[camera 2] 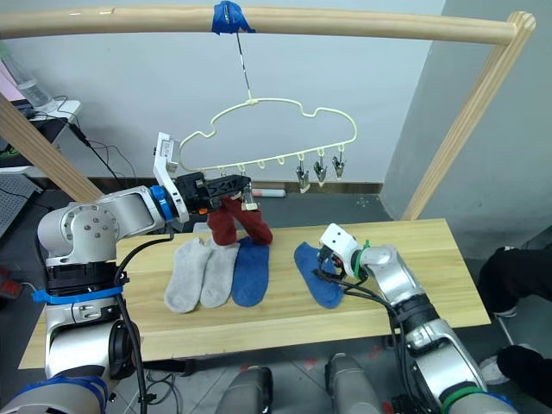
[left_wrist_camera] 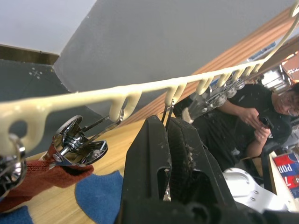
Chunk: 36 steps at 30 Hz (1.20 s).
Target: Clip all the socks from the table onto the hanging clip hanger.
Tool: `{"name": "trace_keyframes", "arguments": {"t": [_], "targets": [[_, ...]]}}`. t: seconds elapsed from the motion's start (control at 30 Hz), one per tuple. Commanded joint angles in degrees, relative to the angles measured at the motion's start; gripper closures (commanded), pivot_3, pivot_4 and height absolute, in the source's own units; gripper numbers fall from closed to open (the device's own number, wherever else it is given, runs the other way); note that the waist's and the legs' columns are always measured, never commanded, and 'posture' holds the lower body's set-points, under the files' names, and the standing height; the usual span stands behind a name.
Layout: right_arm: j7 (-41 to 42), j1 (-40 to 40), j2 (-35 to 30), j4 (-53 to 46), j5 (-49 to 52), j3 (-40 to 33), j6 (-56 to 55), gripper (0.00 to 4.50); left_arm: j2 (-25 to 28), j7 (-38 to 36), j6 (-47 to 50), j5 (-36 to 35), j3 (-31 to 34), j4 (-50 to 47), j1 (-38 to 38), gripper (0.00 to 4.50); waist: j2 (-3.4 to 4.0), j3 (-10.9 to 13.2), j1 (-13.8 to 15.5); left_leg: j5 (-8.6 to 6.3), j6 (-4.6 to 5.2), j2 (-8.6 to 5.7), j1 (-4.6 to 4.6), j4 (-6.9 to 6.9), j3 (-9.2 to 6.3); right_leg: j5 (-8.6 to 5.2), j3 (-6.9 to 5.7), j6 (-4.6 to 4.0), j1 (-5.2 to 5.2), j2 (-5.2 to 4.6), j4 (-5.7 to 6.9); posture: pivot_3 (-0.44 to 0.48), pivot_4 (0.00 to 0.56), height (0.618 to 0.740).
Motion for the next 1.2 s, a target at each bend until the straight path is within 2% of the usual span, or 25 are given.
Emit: {"name": "trace_keyframes", "arguments": {"t": [0.03, 0.27, 0.47, 0.57, 0.93, 1.03, 1.2], "targets": [[-6.31, -4.46, 2.10, 8.77, 0.15, -2.68, -2.18, 0.06, 0.43, -0.31, 1.08, 0.42, -1.85, -0.21, 1.09, 4.50, 0.00, 0.00, 0.01, 0.00, 0.00, 0.01, 0.01, 0.00, 0.02, 0.00, 0.01, 0.00, 0.00, 0.00, -0.01, 0.012, 0.189, 0.740], [-9.59, -10.51, 6.23, 24.58, 0.60, -4.33, -2.43, 0.06, 0.81, -0.56, 1.46, 0.25, -1.95, -0.50, 1.12, 4.50, -0.01, 0.00, 0.09, 0.00, 0.00, 0.00, -0.02, -0.02, 0.01, 0.01, 0.01, -0.01, -0.01, -0.02, -0.05, 0.022, 0.196, 0.740], [-6.87, -11.56, 8.68, 28.89, 0.58, -3.99, -2.70, 0.06, 0.99, -0.36, 1.64, 0.13, -1.76, -0.95, 1.42, 4.50, -0.01, -0.01, -0.03, 0.00, 0.01, 0.01, 0.02, -0.02, 0.01, 0.01, 0.01, -0.01, 0.01, -0.01, -0.01, 0.035, 0.201, 0.740], [-6.23, -10.89, 8.57, 28.69, -0.84, -2.62, -4.94, 0.65, 0.95, -0.07, 1.75, -0.01, -1.43, -1.30, 1.67, 4.50, -0.01, -0.01, 0.02, 0.00, 0.01, 0.02, 0.04, -0.02, -0.01, 0.00, 0.00, -0.01, 0.02, 0.01, 0.01, 0.043, 0.201, 0.740], [-4.41, -8.38, 6.80, 26.32, -2.90, -0.75, -9.72, 4.43, 0.79, 1.04, 1.84, -0.47, -0.86, -2.15, 2.35, 4.50, -0.01, -0.01, 0.17, -0.01, 0.01, 0.01, 0.04, -0.01, -0.01, 0.00, 0.01, 0.00, 0.04, 0.00, 0.01, 0.050, 0.204, 0.740], [-3.12, -6.65, 5.11, 22.30, -3.04, -0.33, -11.83, 4.47, 0.70, 1.08, 1.76, -0.48, -0.87, -2.06, 2.34, 4.50, 0.00, -0.01, 0.34, 0.00, 0.01, 0.00, 0.04, -0.01, -0.01, 0.01, 0.00, 0.00, 0.05, -0.01, 0.01, 0.050, 0.204, 0.740], [3.92, -0.17, 1.23, 3.72, -0.05, -0.02, -12.27, 4.47, 0.79, 0.89, 1.63, -0.37, -0.96, -1.55, 2.20, 4.50, 0.01, 0.00, 0.24, -0.01, 0.01, 0.00, -0.03, -0.02, -0.01, 0.00, 0.01, 0.00, 0.01, -0.01, -0.05, 0.035, 0.209, 0.740]]}}
